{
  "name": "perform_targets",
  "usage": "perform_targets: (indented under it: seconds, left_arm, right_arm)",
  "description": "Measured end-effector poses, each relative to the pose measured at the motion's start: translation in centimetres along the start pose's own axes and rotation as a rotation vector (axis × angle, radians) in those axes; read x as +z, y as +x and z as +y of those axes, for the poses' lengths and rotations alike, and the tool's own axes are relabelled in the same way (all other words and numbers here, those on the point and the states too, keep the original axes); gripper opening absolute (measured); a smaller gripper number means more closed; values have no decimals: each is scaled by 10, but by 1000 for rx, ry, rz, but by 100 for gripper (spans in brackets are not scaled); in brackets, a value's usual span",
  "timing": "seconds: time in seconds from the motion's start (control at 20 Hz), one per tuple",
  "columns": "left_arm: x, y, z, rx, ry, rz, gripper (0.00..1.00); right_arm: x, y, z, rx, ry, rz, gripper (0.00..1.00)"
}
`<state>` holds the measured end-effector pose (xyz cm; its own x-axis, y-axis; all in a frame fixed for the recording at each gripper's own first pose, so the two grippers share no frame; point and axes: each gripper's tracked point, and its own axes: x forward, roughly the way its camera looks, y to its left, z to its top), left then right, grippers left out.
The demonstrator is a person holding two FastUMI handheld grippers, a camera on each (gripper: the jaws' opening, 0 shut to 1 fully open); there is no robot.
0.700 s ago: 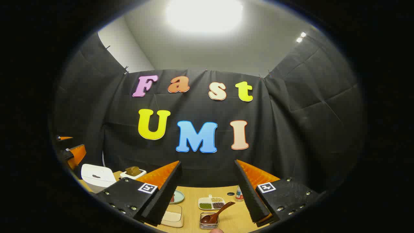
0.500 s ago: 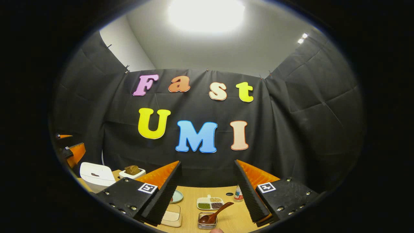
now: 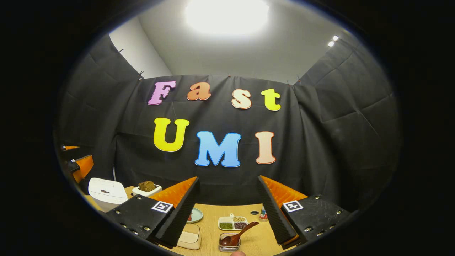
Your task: Close the left gripper, press the button to open the rice cooker; take a wooden spoon from the chopstick holder with the right hand, scoop a spoonful of rice and pour it into the rice cooker, then put the wooden spoon back into the chopstick holder.
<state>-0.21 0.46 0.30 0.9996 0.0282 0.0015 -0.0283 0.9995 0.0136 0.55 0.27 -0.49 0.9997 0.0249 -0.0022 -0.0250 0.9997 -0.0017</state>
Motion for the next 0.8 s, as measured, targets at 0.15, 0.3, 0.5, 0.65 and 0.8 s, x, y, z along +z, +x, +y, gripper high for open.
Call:
perform_targets:
  seconds: [0.15,0.3,0.5,0.65,0.8]
  left_arm:
    - [0,1,2,8,0,1,99]
    - [-1,3,3,12,-8,0,99]
    - [2,8,6,16,-7,-8,94]
    - [6,7,7,10,-5,-26,64]
    - [0,10,6,-1,-12,-11,38]
  right_arm:
    - [-1,3,2,5,-6,-3,96]
    - [-1,4,3,8,-11,-2,96]
    - [0,4,3,4,-20,-5,96]
    - [-1,4,3,0,-21,-4,96]
    - [-3,4,6,1,-21,-1,96]
